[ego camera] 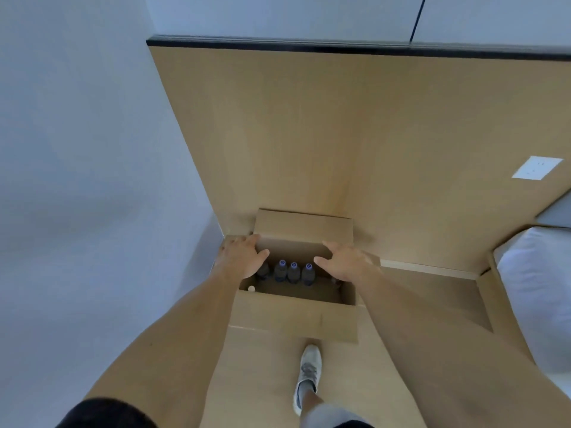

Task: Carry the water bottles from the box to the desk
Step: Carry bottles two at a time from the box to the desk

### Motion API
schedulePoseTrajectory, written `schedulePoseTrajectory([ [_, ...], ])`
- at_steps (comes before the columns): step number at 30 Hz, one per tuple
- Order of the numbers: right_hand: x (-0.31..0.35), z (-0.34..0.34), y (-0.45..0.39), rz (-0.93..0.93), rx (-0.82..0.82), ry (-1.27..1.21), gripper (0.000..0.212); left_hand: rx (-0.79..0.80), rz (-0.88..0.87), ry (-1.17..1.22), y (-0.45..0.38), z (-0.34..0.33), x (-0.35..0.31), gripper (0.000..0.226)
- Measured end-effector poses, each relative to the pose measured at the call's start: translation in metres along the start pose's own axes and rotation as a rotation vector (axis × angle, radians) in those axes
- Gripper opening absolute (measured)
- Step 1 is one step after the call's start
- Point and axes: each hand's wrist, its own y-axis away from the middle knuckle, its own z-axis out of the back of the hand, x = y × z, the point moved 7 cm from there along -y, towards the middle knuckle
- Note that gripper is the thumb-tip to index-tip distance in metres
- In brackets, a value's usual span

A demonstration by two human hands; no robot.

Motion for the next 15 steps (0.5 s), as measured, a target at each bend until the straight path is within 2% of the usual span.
schedulePoseTrajectory([
  [7, -0.015, 0.018, -0.115, 0.003, 0.101, -0.030, 0.069, 0.090, 0.032, -0.028, -0.104, -0.009, -0.028, 0.057],
  [15, -0.044, -0.034, -0.176, -0.052, 0.262, -0.046, 0.070, 0.204, 0.079, -0.038, -0.163, -0.057, -0.020, 0.061],
])
